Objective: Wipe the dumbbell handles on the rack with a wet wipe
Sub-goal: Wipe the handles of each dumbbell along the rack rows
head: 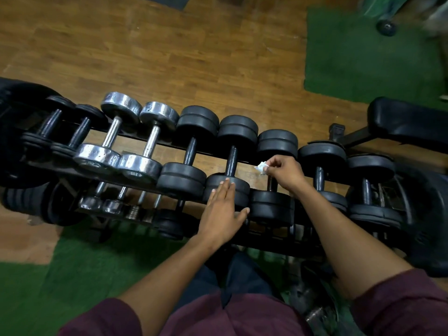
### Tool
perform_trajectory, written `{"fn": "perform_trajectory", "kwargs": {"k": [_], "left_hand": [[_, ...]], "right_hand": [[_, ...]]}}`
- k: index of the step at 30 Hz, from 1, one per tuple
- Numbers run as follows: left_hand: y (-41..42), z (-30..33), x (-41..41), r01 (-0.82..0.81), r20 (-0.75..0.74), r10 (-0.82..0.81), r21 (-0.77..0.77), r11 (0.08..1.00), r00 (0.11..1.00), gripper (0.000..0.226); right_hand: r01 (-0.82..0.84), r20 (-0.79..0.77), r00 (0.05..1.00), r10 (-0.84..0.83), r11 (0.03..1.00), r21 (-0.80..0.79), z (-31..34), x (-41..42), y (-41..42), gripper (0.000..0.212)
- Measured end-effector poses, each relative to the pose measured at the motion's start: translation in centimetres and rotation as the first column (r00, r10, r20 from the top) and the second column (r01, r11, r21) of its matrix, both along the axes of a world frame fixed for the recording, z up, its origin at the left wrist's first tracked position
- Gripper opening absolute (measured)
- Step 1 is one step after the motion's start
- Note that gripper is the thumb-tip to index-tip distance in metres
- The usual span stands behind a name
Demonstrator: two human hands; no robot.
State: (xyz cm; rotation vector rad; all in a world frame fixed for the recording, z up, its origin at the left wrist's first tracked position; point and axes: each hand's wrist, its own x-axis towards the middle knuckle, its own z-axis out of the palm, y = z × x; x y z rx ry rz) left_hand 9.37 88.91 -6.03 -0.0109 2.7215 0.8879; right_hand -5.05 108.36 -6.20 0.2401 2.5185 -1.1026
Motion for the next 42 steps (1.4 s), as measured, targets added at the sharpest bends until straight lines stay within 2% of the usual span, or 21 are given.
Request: {"fn": "perform_trajectory", "kwargs": {"k": [4,8,11,15,17,19,22,24,27,28,31,33,36,40,42], "left_hand": [[1.9,0.4,-0.3,0.038,-0.043,-0.035,0.08,0.996,0.998,0.077],[3.9,0.0,-0.8,0.118,0.004,-0.118,0.075,0.99,0.993,0.079],[5.2,-0.5,-1.3,0.146,0.035,-0.147,0.031,0.989,0.989,0.084],[6.7,-0.9,-1.8,0.149,0.07,-0.146,-0.039,0.988,0.987,0.087],[7.4,-1.0,-2.0,0.135,0.078,-0.13,-0.065,0.989,0.988,0.089],[7.8,-1.0,-2.4,0.102,0.085,-0.096,-0.067,0.993,0.992,0.09],[8.3,-0.6,-2.8,0.03,0.107,-0.024,-0.052,0.998,0.994,0.09],[8.4,-0.3,-2.8,-0.01,0.127,0.015,-0.04,0.999,0.992,0.09],[8.7,0.0,-2.6,-0.05,0.162,0.056,-0.041,0.998,0.985,0.09],[8.8,0.0,-2.6,-0.066,0.161,0.073,-0.046,0.997,0.984,0.09],[9.2,0.3,-2.6,-0.112,0.151,0.118,-0.049,0.993,0.981,0.089],[9.6,0.5,-2.5,-0.127,0.139,0.134,-0.055,0.99,0.981,0.087],[10.1,0.6,-2.5,-0.171,0.127,0.178,-0.065,0.983,0.976,0.086],[10.5,0.3,-2.5,-0.21,0.151,0.219,-0.074,0.975,0.964,0.086],[10.6,0.4,-2.5,-0.215,0.152,0.225,-0.079,0.973,0.962,0.086]], "right_hand": [[-0.155,-0.018,0.987,0.16,0.974,0.164,0.5,-0.4,1.6,0.009],[-0.362,0.053,0.928,0.369,0.859,0.363,-0.1,-0.7,3.1,0.012],[-0.52,0.189,0.853,0.487,0.76,0.39,-1.3,-0.8,3.4,0.014],[-0.701,0.279,0.713,0.644,0.65,0.293,-2.4,-1.4,3.4,0.011],[-0.723,0.286,0.691,0.664,0.629,0.285,-2.5,-2.0,3.7,0.01],[-0.673,0.244,0.737,0.63,0.652,0.348,-2.6,-2.4,4.0,0.008],[-0.564,0.1,0.809,0.579,0.717,0.409,-3.0,-2.8,4.6,0.007],[-0.598,0.078,0.781,0.619,0.707,0.379,-3.4,-2.8,4.8,0.008],[-0.734,0.129,0.66,0.74,0.599,0.319,-3.3,-2.8,5.1,0.01],[-0.735,0.114,0.658,0.744,0.602,0.313,-3.4,-2.9,5.3,0.01],[-0.641,0.011,0.73,0.683,0.679,0.36,-3.5,-3.5,5.8,0.015],[-0.609,-0.03,0.74,0.672,0.688,0.395,-3.5,-3.6,6.1,0.018],[-0.649,-0.025,0.707,0.707,0.663,0.374,-3.4,-3.2,6.5,0.019],[-0.767,0.01,0.602,0.799,0.574,0.288,-3.2,-3.2,6.9,0.013],[-0.756,0.002,0.613,0.79,0.585,0.295,-3.1,-3.4,6.9,0.014]]}}
